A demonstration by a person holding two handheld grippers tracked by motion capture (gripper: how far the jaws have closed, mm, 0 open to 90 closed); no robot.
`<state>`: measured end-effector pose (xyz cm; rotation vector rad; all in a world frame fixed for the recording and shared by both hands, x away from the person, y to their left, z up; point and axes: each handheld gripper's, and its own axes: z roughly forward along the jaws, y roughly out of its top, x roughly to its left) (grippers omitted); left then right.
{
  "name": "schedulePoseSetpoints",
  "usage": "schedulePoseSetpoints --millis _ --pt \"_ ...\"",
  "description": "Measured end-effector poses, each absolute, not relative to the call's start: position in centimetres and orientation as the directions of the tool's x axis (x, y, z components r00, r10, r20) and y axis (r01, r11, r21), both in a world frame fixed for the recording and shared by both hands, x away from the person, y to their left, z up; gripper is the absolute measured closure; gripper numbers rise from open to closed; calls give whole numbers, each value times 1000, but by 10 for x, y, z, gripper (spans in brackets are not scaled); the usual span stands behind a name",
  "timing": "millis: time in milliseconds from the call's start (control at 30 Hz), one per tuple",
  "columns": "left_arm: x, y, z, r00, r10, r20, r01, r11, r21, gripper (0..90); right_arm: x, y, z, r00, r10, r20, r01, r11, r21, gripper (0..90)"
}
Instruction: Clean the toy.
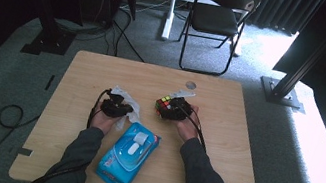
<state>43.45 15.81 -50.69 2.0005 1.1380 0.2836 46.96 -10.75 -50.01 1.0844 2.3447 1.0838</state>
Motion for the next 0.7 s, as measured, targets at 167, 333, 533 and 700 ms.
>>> schedulePoseSetpoints --millis 167,333,533,700 --pt "435 163 -513 546 817 -184 638 -264 723 848 471 -106 -506 -649 761 10 509 424 749 340" --pt "435 166 -518 530 828 -186 654 -259 711 822 470 -103 -508 -658 753 -7 499 443 745 340" --pt "435 166 -518 520 836 -174 659 -264 704 771 470 -99 -512 -662 750 -8 498 447 743 340" --pt "435 168 -520 508 846 -160 665 -268 697 739 471 -98 -514 -661 750 -8 503 451 737 340"
